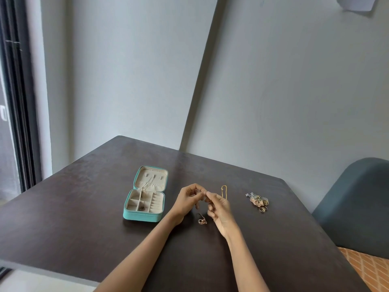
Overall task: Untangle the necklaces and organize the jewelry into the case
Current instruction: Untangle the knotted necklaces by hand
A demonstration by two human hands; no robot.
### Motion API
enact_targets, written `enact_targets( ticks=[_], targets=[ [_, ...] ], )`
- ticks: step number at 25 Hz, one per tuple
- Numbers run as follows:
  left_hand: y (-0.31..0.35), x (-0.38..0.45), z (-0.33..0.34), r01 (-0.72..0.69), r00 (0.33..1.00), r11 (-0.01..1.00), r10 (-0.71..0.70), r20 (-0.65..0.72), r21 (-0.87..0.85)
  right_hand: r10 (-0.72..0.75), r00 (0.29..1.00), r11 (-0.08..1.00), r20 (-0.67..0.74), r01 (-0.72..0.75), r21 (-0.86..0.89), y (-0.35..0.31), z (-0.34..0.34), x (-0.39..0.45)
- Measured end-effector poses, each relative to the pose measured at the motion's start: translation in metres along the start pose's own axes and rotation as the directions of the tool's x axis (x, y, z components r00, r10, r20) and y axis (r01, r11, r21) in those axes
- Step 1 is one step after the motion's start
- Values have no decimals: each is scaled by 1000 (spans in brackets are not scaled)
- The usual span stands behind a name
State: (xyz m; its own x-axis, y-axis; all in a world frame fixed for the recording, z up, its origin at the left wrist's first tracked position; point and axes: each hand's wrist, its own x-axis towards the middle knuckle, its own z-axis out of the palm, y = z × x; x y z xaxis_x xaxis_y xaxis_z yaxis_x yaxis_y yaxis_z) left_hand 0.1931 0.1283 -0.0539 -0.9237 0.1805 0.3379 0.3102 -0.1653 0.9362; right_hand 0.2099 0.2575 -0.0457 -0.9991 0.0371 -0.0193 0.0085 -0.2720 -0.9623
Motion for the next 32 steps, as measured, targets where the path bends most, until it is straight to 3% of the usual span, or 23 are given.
enact_targets(
  ticks=[11, 20, 24, 29, 32],
  targets=[
    [-3, 0, 2, 3, 1000, 1000, -3, -1, 27, -73, 990, 996, -118, 67, -55, 3, 6, 1],
    [-11, 3, 0, 31, 998, 998, -28, -59, 53, -138, 984, 976, -115, 116, -183, 12, 3, 3],
    [-11, 3, 0, 44, 998, 996, -41, -50, 71, -133, 980, 981, -146, 109, -160, 10, 3, 4],
    [-11, 4, -1, 31, 973, 987, 7, -232, 156, -154, 976, 978, -153, 129, -161, 13, 4, 2],
    [-9, 3, -1, 45, 974, 986, -8, -224, 158, -178, 968, 973, -177, 145, -180, 12, 3, 1]
  ],
)
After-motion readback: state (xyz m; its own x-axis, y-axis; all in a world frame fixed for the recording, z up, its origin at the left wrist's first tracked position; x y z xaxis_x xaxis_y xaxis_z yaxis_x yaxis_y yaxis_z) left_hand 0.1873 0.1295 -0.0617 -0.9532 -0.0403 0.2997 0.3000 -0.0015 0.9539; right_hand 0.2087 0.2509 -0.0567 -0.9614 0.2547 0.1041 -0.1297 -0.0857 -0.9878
